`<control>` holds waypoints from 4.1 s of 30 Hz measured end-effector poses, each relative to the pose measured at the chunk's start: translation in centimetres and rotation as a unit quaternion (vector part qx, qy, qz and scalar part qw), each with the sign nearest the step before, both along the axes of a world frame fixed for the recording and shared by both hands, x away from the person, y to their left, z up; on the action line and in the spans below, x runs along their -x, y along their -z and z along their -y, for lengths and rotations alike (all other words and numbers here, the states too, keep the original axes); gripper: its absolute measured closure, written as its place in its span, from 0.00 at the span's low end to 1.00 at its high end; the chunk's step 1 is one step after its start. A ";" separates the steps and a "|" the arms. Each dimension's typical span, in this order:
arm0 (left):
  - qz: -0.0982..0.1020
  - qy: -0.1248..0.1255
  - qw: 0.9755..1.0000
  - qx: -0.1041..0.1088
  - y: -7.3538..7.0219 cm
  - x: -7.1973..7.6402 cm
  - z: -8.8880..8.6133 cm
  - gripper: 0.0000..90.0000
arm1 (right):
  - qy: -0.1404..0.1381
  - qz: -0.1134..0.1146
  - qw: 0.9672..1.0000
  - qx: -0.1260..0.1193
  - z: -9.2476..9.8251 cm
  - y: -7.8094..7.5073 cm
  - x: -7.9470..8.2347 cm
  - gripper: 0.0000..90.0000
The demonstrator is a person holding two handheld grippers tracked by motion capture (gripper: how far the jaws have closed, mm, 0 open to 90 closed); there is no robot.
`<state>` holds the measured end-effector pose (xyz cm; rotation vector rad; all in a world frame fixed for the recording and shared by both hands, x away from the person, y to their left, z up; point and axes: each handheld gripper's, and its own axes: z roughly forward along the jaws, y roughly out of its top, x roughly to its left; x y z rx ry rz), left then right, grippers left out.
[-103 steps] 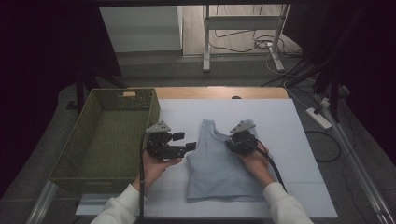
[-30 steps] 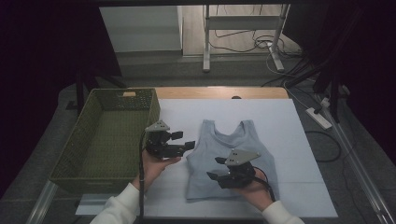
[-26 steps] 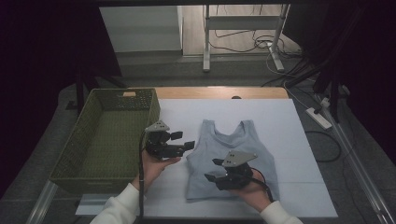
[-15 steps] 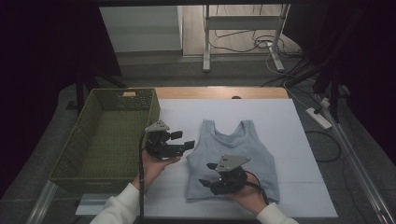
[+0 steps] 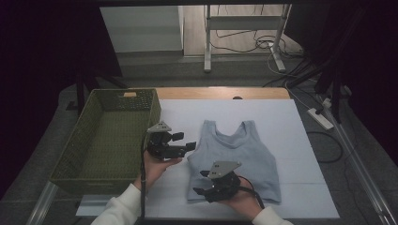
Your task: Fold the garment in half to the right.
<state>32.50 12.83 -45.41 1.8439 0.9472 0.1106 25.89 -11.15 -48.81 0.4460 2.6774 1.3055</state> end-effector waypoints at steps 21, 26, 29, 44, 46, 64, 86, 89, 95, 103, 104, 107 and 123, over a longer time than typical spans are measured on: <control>0.001 0.003 1.000 -0.003 0.0 0.0 0.2 0.30 | -0.052 -0.020 0.996 0.068 -3.8 2.7 1.2 0.43; 0.000 0.002 1.000 -0.002 0.1 0.0 0.1 0.30 | -0.046 -0.019 0.994 0.096 -3.7 3.5 1.2 0.42; 0.001 0.003 1.000 -0.002 0.0 0.0 0.2 0.30 | -0.044 -0.014 0.993 0.104 -3.9 3.8 1.3 0.42; -0.001 0.003 1.000 -0.003 0.1 0.1 0.3 0.30 | -0.027 0.014 0.992 0.119 -4.1 3.9 1.2 0.51; -0.001 0.003 1.000 -0.002 0.1 0.0 0.2 0.30 | -0.023 0.017 0.992 0.119 -4.1 3.9 1.2 0.53; -0.003 0.003 1.000 -0.006 0.3 0.0 0.3 0.30 | 0.000 0.020 0.993 0.113 -3.4 3.6 0.2 0.90; -0.011 0.005 1.000 -0.014 0.9 -0.3 0.6 0.29 | -0.038 0.017 0.998 0.051 -2.1 2.0 1.4 0.90; -0.012 0.006 1.000 -0.015 1.0 -0.3 0.6 0.29 | -0.041 0.017 0.998 0.049 -1.9 1.8 1.7 0.90; -0.014 0.006 1.000 -0.017 1.1 -0.4 0.7 0.29 | -0.045 0.017 0.998 0.042 -1.7 1.5 2.1 0.90; -0.014 0.007 1.000 -0.017 1.1 -0.5 0.7 0.29 | -0.048 0.020 0.998 0.038 -1.7 1.1 2.7 0.90; -0.014 0.007 1.000 -0.017 1.1 -0.5 0.7 0.29 | -0.049 0.021 0.998 0.037 -1.7 1.1 2.7 0.90; -0.014 0.006 1.000 -0.018 1.1 -0.5 0.7 0.29 | -0.050 0.020 0.998 0.039 -1.7 1.2 2.7 0.90; -0.017 0.005 1.000 -0.021 1.3 -0.6 0.6 0.29 | -0.056 0.013 0.998 0.003 -1.2 -0.3 4.0 0.91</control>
